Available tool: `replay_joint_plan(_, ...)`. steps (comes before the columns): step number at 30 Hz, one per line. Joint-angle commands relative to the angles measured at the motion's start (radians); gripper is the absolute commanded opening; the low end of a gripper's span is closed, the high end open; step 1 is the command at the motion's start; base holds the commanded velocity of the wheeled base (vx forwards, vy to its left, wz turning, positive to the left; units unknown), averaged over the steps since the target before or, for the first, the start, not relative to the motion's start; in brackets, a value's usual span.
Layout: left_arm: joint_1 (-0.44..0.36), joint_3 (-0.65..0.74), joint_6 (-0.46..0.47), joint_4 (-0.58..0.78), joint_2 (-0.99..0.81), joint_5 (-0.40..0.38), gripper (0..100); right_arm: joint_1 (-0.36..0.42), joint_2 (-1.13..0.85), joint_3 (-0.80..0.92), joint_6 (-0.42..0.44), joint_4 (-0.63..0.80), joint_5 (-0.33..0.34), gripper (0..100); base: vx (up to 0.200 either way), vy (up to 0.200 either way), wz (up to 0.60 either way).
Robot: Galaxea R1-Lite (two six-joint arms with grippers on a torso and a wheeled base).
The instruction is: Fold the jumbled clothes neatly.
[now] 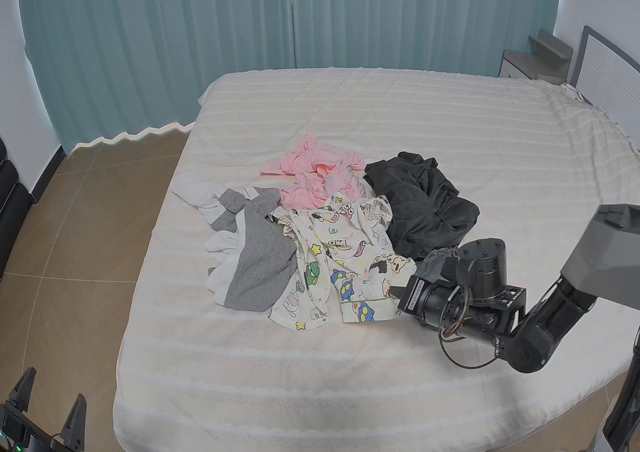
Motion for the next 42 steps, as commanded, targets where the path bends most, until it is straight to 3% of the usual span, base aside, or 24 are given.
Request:
replay_joint_plan(1, 0.000, 0.012, 0.007, -0.001, -0.013, -0.001, 100, 0.023, -0.249, 0.076, -0.003, 0.006, 0.023, 0, 0.000, 0.000, 0.00)
replay_joint_plan(9, 0.000, 0.012, 0.012, -0.002, -0.013, -0.004, 100, 0.096, -0.441, 0.071, -0.007, 0.067, 0.026, 0, 0.000, 0.000, 0.00)
replay_joint_plan(12, 0.000, 0.012, 0.021, -0.002, -0.015, -0.005, 100, 0.115, -0.458, 0.085, -0.050, 0.147, 0.033, 0, 0.000, 0.000, 0.00)
replay_joint_plan(15, 0.000, 0.012, 0.020, -0.001, -0.015, -0.004, 100, 0.110, -0.432, 0.094, -0.059, 0.196, 0.040, 0, 0.000, 0.000, 0.00)
replay_joint_plan(21, 0.000, 0.012, 0.017, 0.001, -0.013, -0.004, 100, 0.060, -0.136, 0.035, -0.104, 0.201, 0.035, 0, 0.000, 0.000, 0.00)
replay_joint_plan(22, 0.000, 0.012, 0.017, 0.001, -0.013, -0.004, 100, 0.052, -0.094, 0.013, -0.105, 0.202, 0.035, 100, 0.000, 0.000, 0.00)
replay_joint_plan(30, 0.000, 0.012, 0.017, 0.001, -0.013, -0.004, 100, 0.023, 0.140, -0.128, -0.110, 0.224, 0.024, 100, 0.000, 0.000, 0.00)
replay_joint_plan(42, 0.000, 0.012, 0.018, 0.001, -0.013, -0.004, 100, -0.042, 0.248, -0.214, -0.099, 0.273, -0.003, 100, 0.000, 0.000, 0.00)
